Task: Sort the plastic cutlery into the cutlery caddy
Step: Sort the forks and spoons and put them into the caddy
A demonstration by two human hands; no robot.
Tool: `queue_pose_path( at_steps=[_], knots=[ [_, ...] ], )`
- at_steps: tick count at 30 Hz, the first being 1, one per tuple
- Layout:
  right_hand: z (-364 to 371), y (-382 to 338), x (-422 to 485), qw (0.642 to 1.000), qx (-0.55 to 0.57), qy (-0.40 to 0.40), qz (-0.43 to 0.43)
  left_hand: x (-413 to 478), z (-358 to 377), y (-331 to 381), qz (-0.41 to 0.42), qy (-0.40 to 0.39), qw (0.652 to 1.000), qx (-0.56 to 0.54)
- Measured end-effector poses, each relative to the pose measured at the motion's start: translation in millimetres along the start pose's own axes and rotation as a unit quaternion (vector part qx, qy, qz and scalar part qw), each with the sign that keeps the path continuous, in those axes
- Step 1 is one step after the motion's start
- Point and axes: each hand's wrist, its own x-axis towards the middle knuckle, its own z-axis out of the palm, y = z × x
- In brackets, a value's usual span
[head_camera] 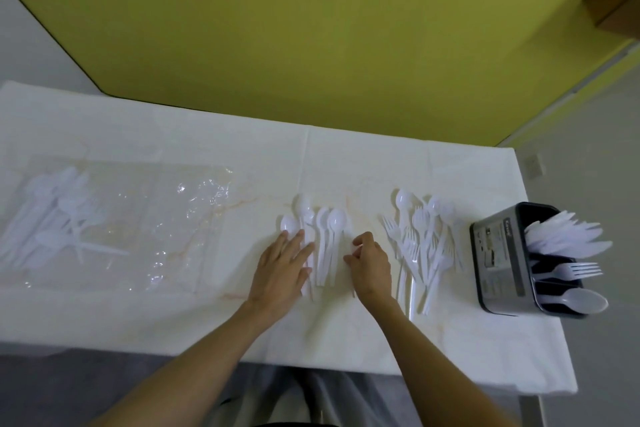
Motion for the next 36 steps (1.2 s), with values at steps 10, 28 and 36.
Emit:
queue_pose_path(
  at_steps=[10,28,36],
  knots=[
    [-11,2,17,0.996,0.051,-0.010,0.074,0,-12,1,-0.105,0.072,0.991,-0.040],
    [2,-12,10,0.995,0.080,-0.043,0.049,15,-25,16,-0.300,0.089,0.916,-0.251],
    [-25,10,13,0.991,0.115,0.002,0.068,13,-23,23,-0.264,0.054,0.946,-0.182]
  ],
)
